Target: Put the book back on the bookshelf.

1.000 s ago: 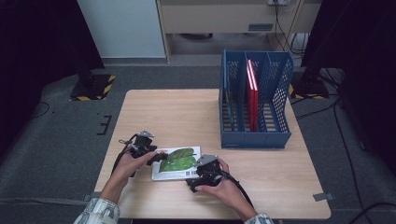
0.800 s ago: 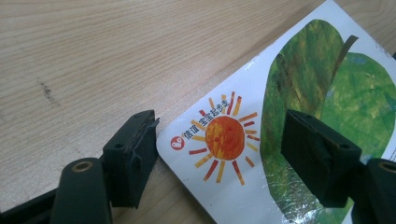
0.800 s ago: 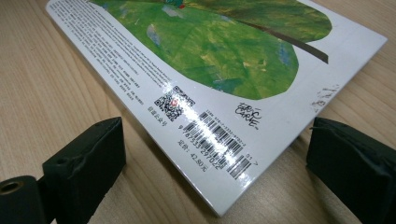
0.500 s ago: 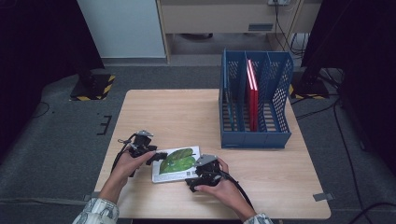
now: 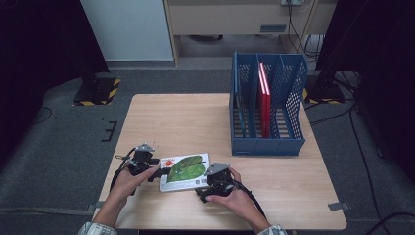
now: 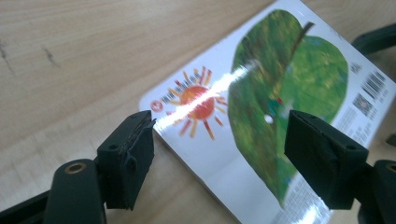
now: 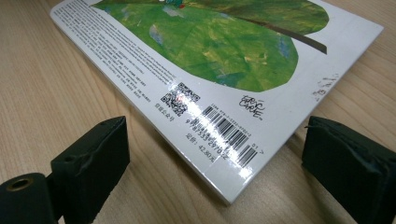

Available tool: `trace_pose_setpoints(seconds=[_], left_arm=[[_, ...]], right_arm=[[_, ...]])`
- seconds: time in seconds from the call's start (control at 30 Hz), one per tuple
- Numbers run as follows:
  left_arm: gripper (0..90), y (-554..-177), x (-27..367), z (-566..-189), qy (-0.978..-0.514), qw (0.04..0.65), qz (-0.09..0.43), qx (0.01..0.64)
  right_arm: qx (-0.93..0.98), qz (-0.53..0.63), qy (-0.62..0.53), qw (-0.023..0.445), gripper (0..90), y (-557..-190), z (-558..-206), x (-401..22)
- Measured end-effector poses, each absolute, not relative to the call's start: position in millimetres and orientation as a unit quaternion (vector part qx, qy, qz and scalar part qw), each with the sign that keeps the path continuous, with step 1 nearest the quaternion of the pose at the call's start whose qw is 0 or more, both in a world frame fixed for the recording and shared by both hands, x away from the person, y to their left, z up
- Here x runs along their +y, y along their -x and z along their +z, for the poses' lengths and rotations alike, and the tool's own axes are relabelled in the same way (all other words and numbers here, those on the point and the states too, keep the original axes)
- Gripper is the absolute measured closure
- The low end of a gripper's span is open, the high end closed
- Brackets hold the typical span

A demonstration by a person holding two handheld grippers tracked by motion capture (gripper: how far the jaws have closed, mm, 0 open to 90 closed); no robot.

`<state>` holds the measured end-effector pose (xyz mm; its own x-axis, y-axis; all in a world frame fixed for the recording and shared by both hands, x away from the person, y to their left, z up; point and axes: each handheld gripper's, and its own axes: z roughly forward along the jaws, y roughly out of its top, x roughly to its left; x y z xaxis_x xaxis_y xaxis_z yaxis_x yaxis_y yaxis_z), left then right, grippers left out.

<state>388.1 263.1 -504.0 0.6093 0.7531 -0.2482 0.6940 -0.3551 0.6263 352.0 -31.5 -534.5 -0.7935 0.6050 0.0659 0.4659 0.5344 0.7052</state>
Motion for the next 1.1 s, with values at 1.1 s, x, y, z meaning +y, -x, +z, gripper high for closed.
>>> trace_pose_setpoints(seconds=[1.1], left_arm=[[30.0,-378,264,-510,-0.808,0.381,0.013,0.45]], right_arm=[[0.868,0.375,-0.31,0.097,7.0,-344,-535,-30]])
